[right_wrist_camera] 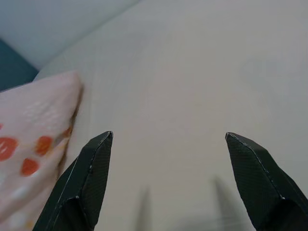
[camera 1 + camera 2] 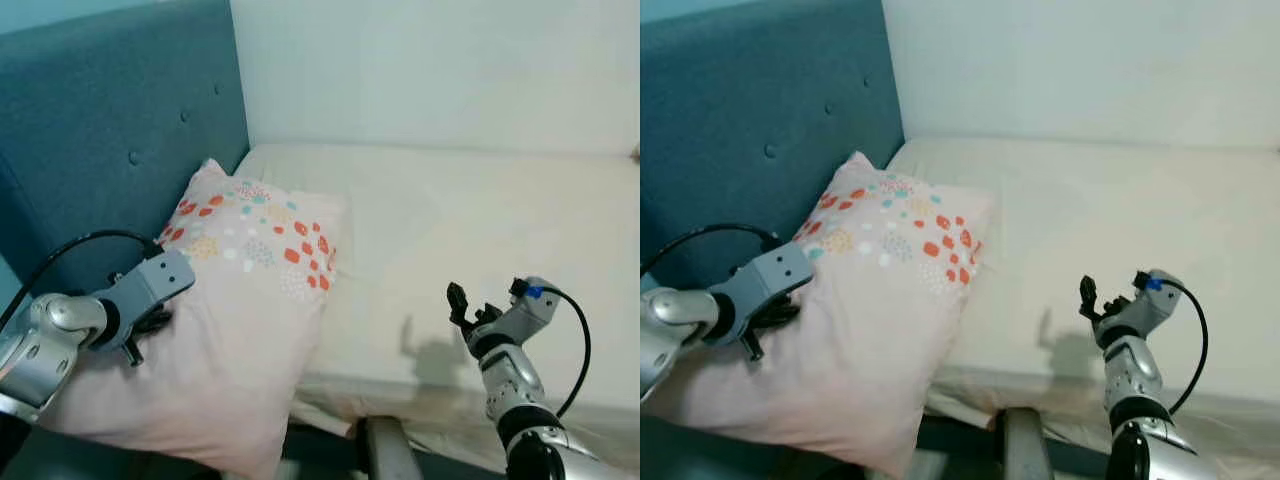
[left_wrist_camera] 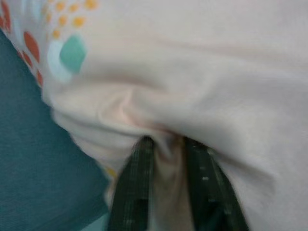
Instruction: Clean up the room
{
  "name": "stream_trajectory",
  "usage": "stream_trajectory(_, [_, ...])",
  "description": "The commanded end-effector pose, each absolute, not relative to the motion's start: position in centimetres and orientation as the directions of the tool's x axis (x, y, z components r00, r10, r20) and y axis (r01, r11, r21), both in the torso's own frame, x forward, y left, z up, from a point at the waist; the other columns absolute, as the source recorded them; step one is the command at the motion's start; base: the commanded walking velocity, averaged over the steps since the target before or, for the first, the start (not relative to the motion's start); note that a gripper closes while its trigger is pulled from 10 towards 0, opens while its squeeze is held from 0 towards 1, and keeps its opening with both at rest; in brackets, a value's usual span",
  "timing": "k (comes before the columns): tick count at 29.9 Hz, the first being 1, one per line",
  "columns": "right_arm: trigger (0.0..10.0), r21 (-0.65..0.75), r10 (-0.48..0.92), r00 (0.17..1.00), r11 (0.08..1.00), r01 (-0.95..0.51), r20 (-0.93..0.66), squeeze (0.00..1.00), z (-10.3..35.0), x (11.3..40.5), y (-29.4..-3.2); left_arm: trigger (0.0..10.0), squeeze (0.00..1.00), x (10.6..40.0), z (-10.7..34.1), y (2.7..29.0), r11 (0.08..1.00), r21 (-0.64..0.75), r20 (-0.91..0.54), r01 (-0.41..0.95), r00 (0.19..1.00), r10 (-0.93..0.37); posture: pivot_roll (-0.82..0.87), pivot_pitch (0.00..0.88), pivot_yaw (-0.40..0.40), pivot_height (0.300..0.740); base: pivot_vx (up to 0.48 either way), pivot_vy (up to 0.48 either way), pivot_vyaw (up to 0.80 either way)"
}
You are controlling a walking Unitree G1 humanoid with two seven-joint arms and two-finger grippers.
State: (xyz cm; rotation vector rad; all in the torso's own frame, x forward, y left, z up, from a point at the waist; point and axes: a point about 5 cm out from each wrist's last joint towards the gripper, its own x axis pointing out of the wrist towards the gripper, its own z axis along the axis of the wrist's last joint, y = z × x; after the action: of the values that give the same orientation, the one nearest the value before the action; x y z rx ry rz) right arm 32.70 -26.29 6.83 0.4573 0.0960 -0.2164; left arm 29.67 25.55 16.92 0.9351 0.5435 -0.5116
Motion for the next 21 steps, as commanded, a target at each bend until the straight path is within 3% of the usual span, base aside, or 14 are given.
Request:
stream_trajectory(1, [10.0,0.427,-0.173,0.972,0.875,0.227,-0.16,0.0,6.5,32.7,-26.0,10.0,1.0,29.5,16.8,26.1,0.412,0.626,-0.675,0.662,0.725,-0.14,-0.05,0.0,-0.001,0.466,0.0,0.0,0.0])
stream_trajectory(2, [10.0,0.427,-0.176,0.971,0.875,0.229,-0.16,0.0,6.5,32.6,-26.1,10.0,1.0,29.2,17.1,26.5,0.351,0.636,-0.694,0.688,0.708,-0.132,-0.06,0.0,0.001,0.466,0.0,0.0,0.0])
stream_trajectory(4, [10.0,0.427,-0.176,0.971,0.875,0.229,-0.16,0.0,6.5,32.6,-26.1,10.0,1.0,29.2,17.1,26.5,0.351,0.636,-0.694,0.688,0.708,-0.132,-0.06,0.0,0.001,0.466,0.0,0.0,0.0])
stream_trajectory(5, [10.0,0.428,-0.18,0.97,0.873,0.233,-0.161,0.0,6.5,32.5,-26.2,10.0,1.0,28.2,18.1,27.5,0.248,0.626,-0.739,0.739,0.664,-0.114,-0.05,0.0,0.0,0.466,0.0,0.0,0.0])
stream_trajectory(11, [10.0,0.43,-0.173,0.97,0.872,0.232,-0.173,0.0,6.2,32.4,-26.0,10.0,1.0,26.9,19.3,27.6,0.127,0.568,-0.797,0.813,0.582,-0.161,-0.04,0.0,-0.012,0.466,0.0,0.0,0.0])
stream_trajectory(13, [10.0,0.425,-0.161,0.97,0.877,0.225,-0.182,0.0,6.1,32.5,-25.7,10.0,1.0,26.5,18.7,26.5,0.072,0.508,-0.822,0.858,0.508,-0.257,-0.04,0.0,-0.015,0.466,0.0,0.0,0.0])
stream_trajectory(15, [10.0,0.422,-0.149,0.972,0.881,0.215,-0.183,0.0,6.1,32.7,-25.4,10.0,1.0,24.9,17.5,24.7,-0.015,0.379,-0.858,0.925,0.345,-0.38,-0.04,0.0,-0.014,0.466,0.0,0.0,0.0])
stream_trajectory(16, [10.0,0.422,-0.149,0.972,0.881,0.215,-0.183,0.0,6.1,32.7,-25.4,10.0,1.0,24.9,17.5,24.7,-0.015,0.379,-0.858,0.925,0.345,-0.38,-0.04,0.0,-0.014,0.466,0.0,0.0,0.0])
stream_trajectory(17, [10.0,0.422,-0.147,0.972,0.882,0.212,-0.183,0.0,6.1,32.7,-25.3,10.0,1.0,24.4,17.1,24.2,-0.048,0.34,-0.867,0.939,0.293,-0.404,-0.04,0.0,-0.011,0.466,0.0,0.0,0.0])
stream_trajectory(18, [10.0,0.423,-0.147,0.972,0.881,0.212,-0.181,0.0,6.2,32.8,-25.3,10.0,0.24,24.0,16.1,23.7,-0.085,0.308,-0.877,0.948,0.249,-0.41,-0.04,0.0,-0.011,0.466,0.0,0.0,0.0])
stream_trajectory(19, [10.0,0.423,-0.148,0.972,0.881,0.212,-0.18,0.0,6.2,32.8,-25.3,10.0,0.09,23.7,15.0,23.3,-0.111,0.284,-0.888,0.952,0.218,-0.406,-0.04,0.0,-0.01,0.466,0.0,0.0,0.0])
stream_trajectory(20, [10.0,0.424,-0.149,0.972,0.88,0.213,-0.18,0.0,6.3,32.8,-25.3,10.0,0.0,23.5,14.0,23.0,-0.127,0.265,-0.893,0.956,0.194,-0.407,-0.04,0.0,-0.01,0.466,0.0,0.0,0.0])
stream_trajectory(21, [10.0,0.424,-0.149,0.972,0.88,0.213,-0.18,0.0,6.3,32.8,-25.3,10.0,0.0,23.5,14.0,23.0,-0.127,0.265,-0.893,0.956,0.194,-0.407,-0.04,0.0,-0.01,0.466,0.0,0.0,0.0])
